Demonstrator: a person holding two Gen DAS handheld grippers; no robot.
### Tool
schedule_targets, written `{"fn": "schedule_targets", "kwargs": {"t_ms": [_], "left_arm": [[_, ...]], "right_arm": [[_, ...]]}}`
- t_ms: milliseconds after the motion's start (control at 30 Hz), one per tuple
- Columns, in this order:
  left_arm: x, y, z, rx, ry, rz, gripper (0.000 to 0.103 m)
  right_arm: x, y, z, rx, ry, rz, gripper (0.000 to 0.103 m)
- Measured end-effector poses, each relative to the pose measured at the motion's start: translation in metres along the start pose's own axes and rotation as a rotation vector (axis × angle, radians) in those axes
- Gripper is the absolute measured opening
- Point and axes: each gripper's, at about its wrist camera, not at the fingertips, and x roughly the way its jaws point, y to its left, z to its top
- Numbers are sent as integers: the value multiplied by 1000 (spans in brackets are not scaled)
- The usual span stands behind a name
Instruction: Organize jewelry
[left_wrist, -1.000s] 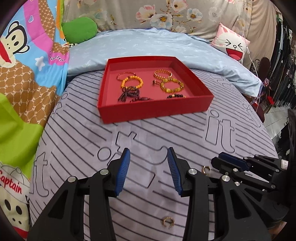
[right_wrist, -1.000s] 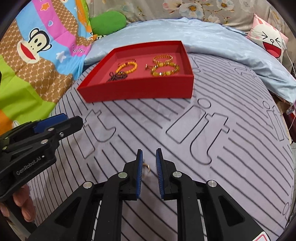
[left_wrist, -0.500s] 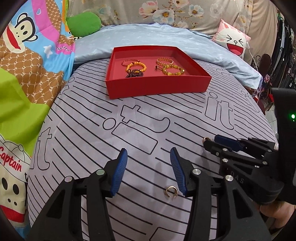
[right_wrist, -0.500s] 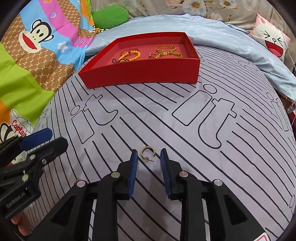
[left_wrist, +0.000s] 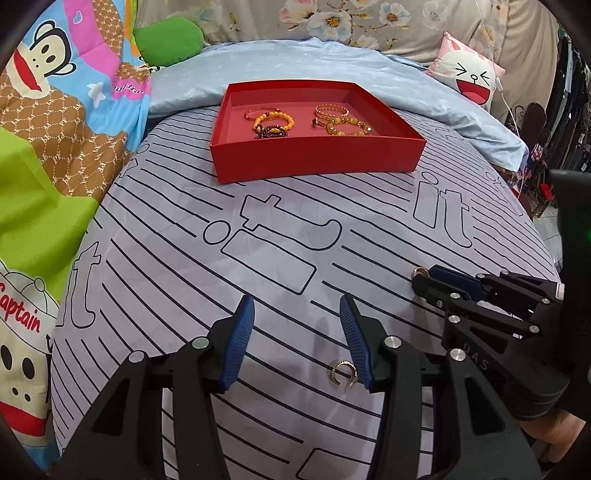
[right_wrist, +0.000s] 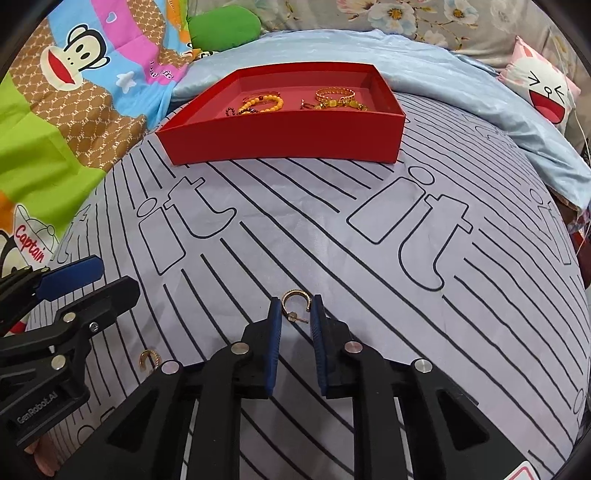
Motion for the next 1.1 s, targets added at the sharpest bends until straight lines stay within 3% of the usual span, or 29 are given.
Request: {"fn": "schedule_targets", "kwargs": {"t_ms": [467, 1100], "left_arm": [[-6, -7, -29, 20, 27, -40, 47], [5, -14, -41, 38, 61, -43, 45]], "right_arm": [[-21, -2, -30, 64, 21, 23, 15], [-25, -5, -36, 77, 18, 20, 15]]}}
